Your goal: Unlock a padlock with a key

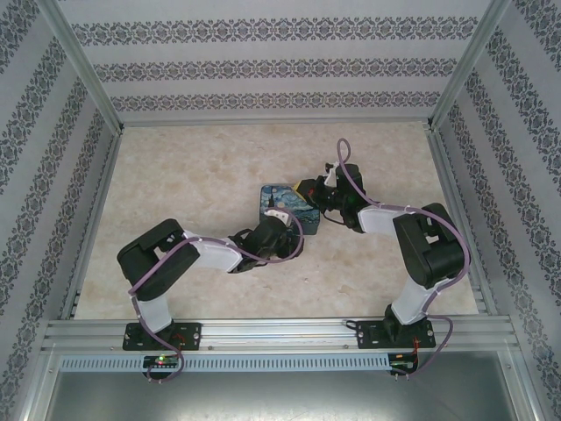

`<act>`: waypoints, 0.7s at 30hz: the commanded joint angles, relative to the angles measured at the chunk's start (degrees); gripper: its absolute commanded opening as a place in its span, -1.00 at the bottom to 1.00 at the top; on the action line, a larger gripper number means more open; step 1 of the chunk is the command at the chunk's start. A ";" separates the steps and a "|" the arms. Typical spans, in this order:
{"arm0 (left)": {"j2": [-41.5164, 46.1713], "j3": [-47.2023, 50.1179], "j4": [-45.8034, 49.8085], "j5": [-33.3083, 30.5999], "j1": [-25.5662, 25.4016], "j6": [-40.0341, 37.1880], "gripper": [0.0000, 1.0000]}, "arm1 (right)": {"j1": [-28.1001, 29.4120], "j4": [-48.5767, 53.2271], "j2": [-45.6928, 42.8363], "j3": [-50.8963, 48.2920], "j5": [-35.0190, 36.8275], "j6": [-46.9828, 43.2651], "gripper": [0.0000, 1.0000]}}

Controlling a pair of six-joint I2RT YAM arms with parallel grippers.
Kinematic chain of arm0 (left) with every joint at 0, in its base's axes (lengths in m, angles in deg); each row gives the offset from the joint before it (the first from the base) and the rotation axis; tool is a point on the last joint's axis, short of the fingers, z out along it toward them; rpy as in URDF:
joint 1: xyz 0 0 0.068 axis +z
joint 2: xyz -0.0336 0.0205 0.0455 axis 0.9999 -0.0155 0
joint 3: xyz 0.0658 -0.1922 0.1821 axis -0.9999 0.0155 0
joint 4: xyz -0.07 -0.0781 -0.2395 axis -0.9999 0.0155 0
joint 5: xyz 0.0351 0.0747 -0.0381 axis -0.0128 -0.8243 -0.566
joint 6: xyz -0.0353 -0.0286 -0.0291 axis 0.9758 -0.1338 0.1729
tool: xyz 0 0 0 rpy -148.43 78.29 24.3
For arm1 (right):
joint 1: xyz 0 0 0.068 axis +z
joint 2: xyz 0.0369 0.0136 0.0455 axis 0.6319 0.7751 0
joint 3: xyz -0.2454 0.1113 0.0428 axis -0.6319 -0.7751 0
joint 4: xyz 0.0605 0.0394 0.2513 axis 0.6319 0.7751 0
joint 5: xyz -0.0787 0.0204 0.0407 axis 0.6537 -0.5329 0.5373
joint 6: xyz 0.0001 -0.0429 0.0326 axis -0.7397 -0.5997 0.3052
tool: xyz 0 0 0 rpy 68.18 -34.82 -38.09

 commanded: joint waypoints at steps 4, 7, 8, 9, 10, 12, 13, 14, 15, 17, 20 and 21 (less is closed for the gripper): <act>-2.27 -2.14 -4.39 1.03 -0.47 -1.14 0.29 | -0.68 -1.61 1.57 0.16 -0.60 -0.52 -1.00; -1.47 -1.28 -7.20 1.01 -0.37 0.82 0.29 | -0.64 -1.79 1.74 -0.19 -0.38 -0.51 -1.00; -1.26 -0.79 -8.49 1.05 -0.30 1.61 0.29 | -0.59 -1.93 1.75 -0.36 -0.32 -0.54 -1.00; -1.13 -0.47 -9.48 1.02 -0.30 2.46 0.30 | -0.62 -1.92 1.74 -0.49 -0.21 -0.56 -1.00; -1.15 -0.26 -10.40 1.02 -0.30 3.17 0.30 | -0.60 -1.92 1.76 -0.65 -0.08 -0.56 -1.00; -1.37 0.41 -12.94 1.30 -0.21 4.85 0.29 | -0.63 -1.92 1.66 -1.02 0.05 -0.64 -1.00; -1.49 0.73 -14.02 1.35 -0.12 5.56 0.29 | -0.63 -1.98 1.66 -1.17 0.08 -0.63 -1.00; -1.75 0.83 -14.86 1.53 -0.03 6.30 0.29 | -0.54 -1.96 1.68 -1.27 0.08 -0.64 -1.00; -2.01 0.82 -15.18 1.63 0.05 6.71 0.30 | -0.54 -2.01 1.58 -1.47 0.28 -0.65 -1.00; -2.59 0.65 -15.65 1.63 0.06 7.24 0.29 | -0.41 -2.00 1.49 -1.83 0.43 -0.67 -1.00; -3.47 -0.15 -14.74 1.62 0.01 7.45 0.29 | -0.35 -2.02 1.31 -2.16 0.52 -0.61 -1.00; -3.74 -0.23 -14.62 1.55 0.06 7.52 0.29 | -0.34 -2.08 1.22 -2.24 0.63 -0.60 -1.00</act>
